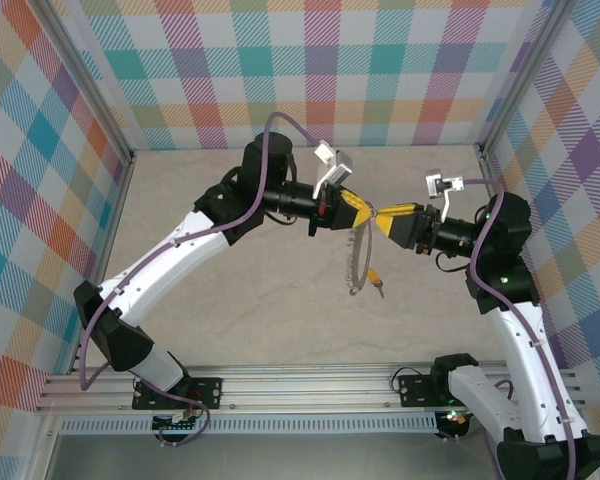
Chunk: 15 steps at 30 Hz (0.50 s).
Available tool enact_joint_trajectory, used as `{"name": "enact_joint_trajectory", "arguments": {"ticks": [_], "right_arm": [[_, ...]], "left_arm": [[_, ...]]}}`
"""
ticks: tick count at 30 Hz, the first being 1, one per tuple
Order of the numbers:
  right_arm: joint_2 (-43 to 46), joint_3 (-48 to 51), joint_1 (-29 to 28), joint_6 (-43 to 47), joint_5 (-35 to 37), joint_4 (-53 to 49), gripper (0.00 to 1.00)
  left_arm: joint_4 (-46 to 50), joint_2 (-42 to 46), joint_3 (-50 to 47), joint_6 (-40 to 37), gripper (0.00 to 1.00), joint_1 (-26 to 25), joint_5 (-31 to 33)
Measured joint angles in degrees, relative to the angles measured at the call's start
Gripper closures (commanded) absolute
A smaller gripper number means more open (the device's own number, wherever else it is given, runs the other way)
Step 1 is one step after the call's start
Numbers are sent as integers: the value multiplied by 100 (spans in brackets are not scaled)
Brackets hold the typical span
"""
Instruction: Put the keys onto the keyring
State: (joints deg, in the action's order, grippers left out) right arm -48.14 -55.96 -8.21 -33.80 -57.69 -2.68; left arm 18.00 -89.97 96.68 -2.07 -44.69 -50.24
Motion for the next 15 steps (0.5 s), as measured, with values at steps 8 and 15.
{"name": "enact_joint_trajectory", "arguments": {"ticks": [8, 15], "right_arm": [[-160, -37, 0, -35, -267, 155, 80], [-205, -39, 17, -39, -365, 271, 89]], "left_arm": [[219, -181, 153, -81, 100, 20, -249], [297, -251, 293, -81, 100, 22, -332]]}}
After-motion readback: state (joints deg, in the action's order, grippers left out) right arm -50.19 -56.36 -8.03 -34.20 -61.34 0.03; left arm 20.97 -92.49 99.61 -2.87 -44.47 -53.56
